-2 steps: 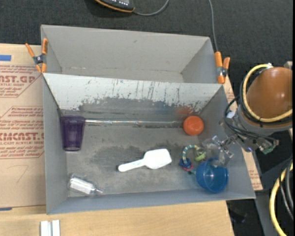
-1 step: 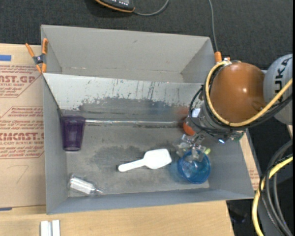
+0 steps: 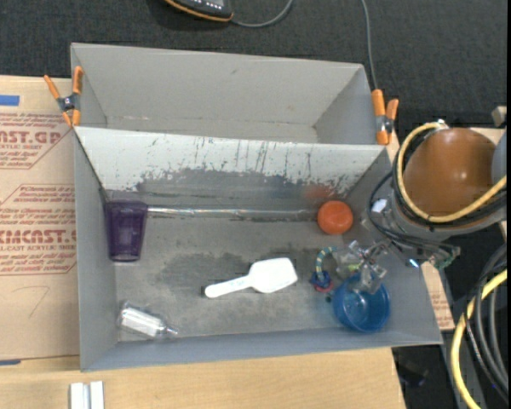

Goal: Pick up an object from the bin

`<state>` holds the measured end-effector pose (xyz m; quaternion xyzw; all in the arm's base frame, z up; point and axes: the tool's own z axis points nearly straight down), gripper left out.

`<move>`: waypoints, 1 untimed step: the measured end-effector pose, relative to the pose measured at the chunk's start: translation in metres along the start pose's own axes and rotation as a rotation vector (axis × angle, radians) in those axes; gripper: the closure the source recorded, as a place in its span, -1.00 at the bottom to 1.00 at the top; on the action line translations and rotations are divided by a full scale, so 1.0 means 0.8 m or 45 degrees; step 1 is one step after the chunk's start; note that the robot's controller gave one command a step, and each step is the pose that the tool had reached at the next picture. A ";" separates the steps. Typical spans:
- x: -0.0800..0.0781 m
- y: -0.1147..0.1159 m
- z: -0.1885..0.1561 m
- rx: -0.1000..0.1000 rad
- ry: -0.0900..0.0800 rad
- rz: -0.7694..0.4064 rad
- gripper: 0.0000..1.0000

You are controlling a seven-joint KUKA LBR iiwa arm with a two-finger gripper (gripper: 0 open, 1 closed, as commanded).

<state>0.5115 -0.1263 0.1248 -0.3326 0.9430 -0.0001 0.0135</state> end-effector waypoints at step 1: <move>-0.028 0.020 -0.105 -0.012 0.008 -0.117 1.00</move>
Offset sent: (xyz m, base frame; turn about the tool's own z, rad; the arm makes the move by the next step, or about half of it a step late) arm -0.0037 -0.0069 0.0893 0.0606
